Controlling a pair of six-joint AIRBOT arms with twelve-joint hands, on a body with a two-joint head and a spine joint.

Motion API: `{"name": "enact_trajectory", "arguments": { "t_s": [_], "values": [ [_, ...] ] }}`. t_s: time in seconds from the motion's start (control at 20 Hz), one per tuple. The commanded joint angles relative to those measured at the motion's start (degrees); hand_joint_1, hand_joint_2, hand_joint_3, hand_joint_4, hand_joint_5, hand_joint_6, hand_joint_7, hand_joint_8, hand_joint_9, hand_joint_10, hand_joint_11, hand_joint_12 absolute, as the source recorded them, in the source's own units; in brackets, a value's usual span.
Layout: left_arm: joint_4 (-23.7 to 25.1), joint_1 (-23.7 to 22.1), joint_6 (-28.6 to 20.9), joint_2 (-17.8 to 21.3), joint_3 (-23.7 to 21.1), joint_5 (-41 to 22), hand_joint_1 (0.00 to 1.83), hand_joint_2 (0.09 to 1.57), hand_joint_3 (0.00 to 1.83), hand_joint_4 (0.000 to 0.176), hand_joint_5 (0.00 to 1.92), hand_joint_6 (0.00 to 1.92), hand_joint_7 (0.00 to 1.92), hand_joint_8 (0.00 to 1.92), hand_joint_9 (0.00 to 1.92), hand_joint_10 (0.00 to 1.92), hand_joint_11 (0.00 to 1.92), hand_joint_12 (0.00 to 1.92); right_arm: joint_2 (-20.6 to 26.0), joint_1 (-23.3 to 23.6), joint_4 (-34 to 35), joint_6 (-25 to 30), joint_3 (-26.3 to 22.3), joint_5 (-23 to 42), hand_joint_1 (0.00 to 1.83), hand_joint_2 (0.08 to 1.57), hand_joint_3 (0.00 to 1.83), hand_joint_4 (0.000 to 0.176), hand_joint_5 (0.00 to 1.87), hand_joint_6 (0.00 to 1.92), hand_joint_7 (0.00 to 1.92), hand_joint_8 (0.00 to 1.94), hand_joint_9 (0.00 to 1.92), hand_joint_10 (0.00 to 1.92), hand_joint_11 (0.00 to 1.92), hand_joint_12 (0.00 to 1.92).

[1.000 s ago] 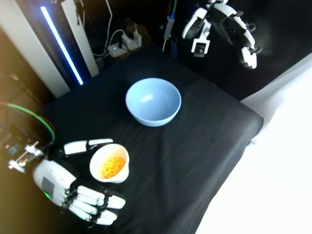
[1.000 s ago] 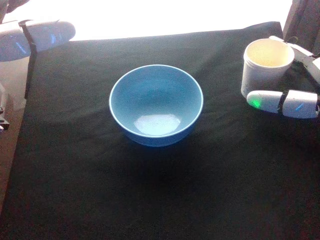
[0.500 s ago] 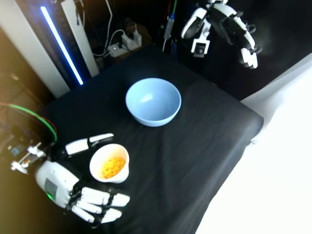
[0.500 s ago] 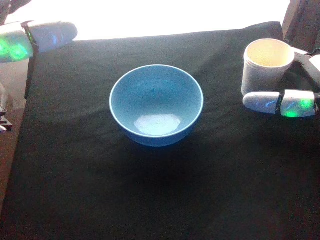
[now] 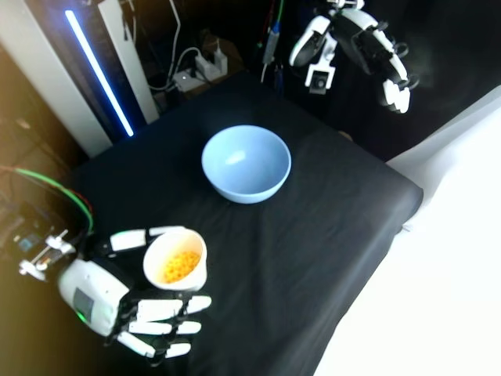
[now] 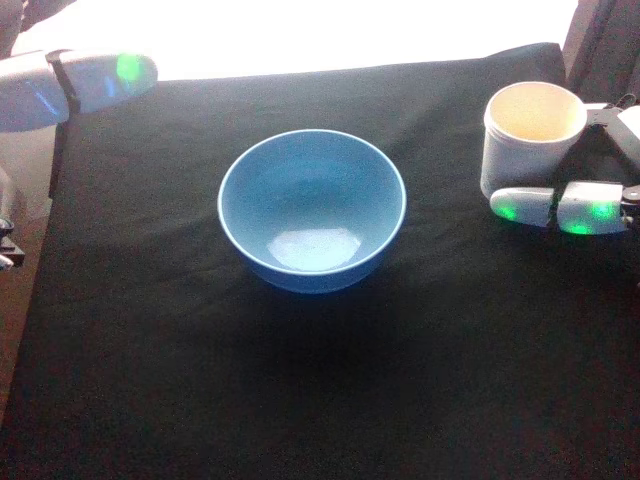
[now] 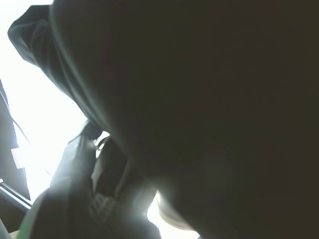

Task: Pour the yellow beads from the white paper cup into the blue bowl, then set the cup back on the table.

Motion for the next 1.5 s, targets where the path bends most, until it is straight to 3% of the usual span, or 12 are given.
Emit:
{"name": "enact_trajectory", "arguments": {
  "t_s": [0.0, 0.05, 0.2, 0.25, 0.3, 0.85, 0.95, 1.05, 1.1, 1.2, 1.4, 1.45],
  "values": [
    [-1.5, -0.2, -0.6, -0.4, 0.4, -7.1, 0.59, 0.88, 0.00, 0.047, 0.13, 0.00, 0.40, 0.00, 0.26, 0.00, 0.00, 0.53, -0.1, 0.9, -0.3, 0.7, 0.6, 6.5, 1.18, 0.82, 0.00, 0.000, 0.96, 0.01, 0.99, 0.00, 0.61, 0.00, 0.00, 0.73],
    [-1.7, -0.1, -0.6, -0.5, 0.4, -7.2, 0.59, 0.89, 0.00, 0.045, 0.13, 0.00, 0.40, 0.00, 0.26, 0.00, 0.00, 0.51, -0.1, 0.9, -0.3, 0.7, 0.6, 6.5, 1.19, 0.94, 0.01, 0.000, 1.28, 0.23, 0.93, 0.00, 0.65, 0.01, 0.00, 0.93],
    [-2.1, 0.6, -1.0, -0.8, 0.6, -7.5, 0.58, 0.89, 0.00, 0.067, 0.14, 0.00, 0.40, 0.00, 0.24, 0.00, 0.00, 0.50, -0.1, 0.9, -0.3, 0.7, 0.7, 6.5, 1.20, 0.98, 0.00, 0.000, 1.34, 0.32, 0.99, 0.03, 0.68, 0.02, 0.00, 1.08],
    [-2.2, 0.7, -1.1, -0.8, 0.6, -7.5, 0.59, 0.89, 0.00, 0.061, 0.15, 0.00, 0.39, 0.00, 0.23, 0.00, 0.00, 0.50, -0.1, 0.9, -0.3, 0.7, 0.7, 6.5, 1.26, 1.02, 0.00, 0.000, 1.48, 0.09, 1.00, 0.63, 0.74, 0.04, 0.03, 1.12],
    [-2.2, 0.8, -1.2, -0.8, 0.6, -7.6, 0.60, 0.89, 0.00, 0.062, 0.15, 0.00, 0.39, 0.00, 0.22, 0.00, 0.00, 0.50, -0.1, 0.9, -0.3, 0.7, 0.7, 6.5, 1.27, 1.03, 0.00, 0.000, 1.50, 0.05, 0.99, 0.83, 0.82, 0.07, 0.05, 1.13],
    [-2.6, 1.1, -1.5, -0.8, 0.6, -8.1, 0.58, 0.89, 0.00, 0.077, 0.14, 0.00, 0.42, 0.00, 0.24, 0.00, 0.00, 0.46, 0.0, 0.9, -0.3, 1.1, 0.8, 6.5, 1.28, 1.03, 0.00, 0.000, 1.51, 0.04, 0.99, 0.85, 0.89, 0.05, 0.06, 1.26],
    [-2.6, 1.2, -1.6, -0.8, 0.6, -8.2, 0.58, 0.89, 0.00, 0.061, 0.13, 0.00, 0.41, 0.00, 0.24, 0.00, 0.00, 0.52, 0.0, 0.9, -0.3, 1.1, 0.9, 6.5, 1.28, 1.03, 0.00, 0.000, 1.50, 0.06, 0.99, 0.86, 0.92, 0.07, 0.27, 1.10],
    [-2.7, 1.3, -1.6, -0.9, 0.6, -8.2, 0.58, 0.89, 0.00, 0.061, 0.12, 0.00, 0.41, 0.00, 0.25, 0.00, 0.00, 0.55, 0.0, 0.9, -0.3, 1.1, 1.1, 6.5, 1.26, 1.08, 0.00, 0.000, 1.34, 0.37, 0.88, 1.05, 0.94, 0.04, 0.47, 0.99],
    [-2.7, 1.3, -1.6, -0.9, 0.6, -8.2, 0.59, 0.89, 0.00, 0.060, 0.12, 0.00, 0.40, 0.00, 0.25, 0.00, 0.00, 0.56, 0.0, 1.0, -0.5, 1.4, 1.3, 6.5, 1.26, 1.09, 0.00, 0.000, 1.33, 0.31, 0.82, 1.21, 0.92, 0.04, 0.33, 1.23],
    [-2.7, 1.3, -1.6, -1.0, 0.6, -8.2, 0.59, 0.89, 0.00, 0.053, 0.12, 0.00, 0.39, 0.00, 0.26, 0.00, 0.00, 0.59, 0.0, 1.8, -1.5, 2.2, 1.7, 6.5, 1.20, 1.00, 0.00, 0.000, 1.29, 0.43, 0.77, 0.47, 0.75, 0.01, 0.16, 1.19],
    [-3.1, 1.9, -1.6, -1.1, 0.6, -8.3, 0.58, 0.89, 0.00, 0.055, 0.12, 0.00, 0.39, 0.00, 0.25, 0.00, 0.00, 0.55, 0.4, 3.2, -3.2, 2.2, 1.8, 6.6, 1.20, 1.01, 0.00, 0.000, 1.25, 0.50, 0.92, 0.27, 0.78, 0.07, 0.01, 1.50],
    [-3.1, 1.9, -1.6, -1.1, 0.6, -8.3, 0.58, 0.89, 0.00, 0.050, 0.11, 0.00, 0.39, 0.00, 0.25, 0.00, 0.00, 0.53, 0.6, 3.4, -3.3, 2.2, 1.8, 6.6, 1.24, 1.08, 0.00, 0.000, 1.24, 0.53, 0.82, 1.00, 0.79, 0.19, 0.00, 1.52]
  ]
}}
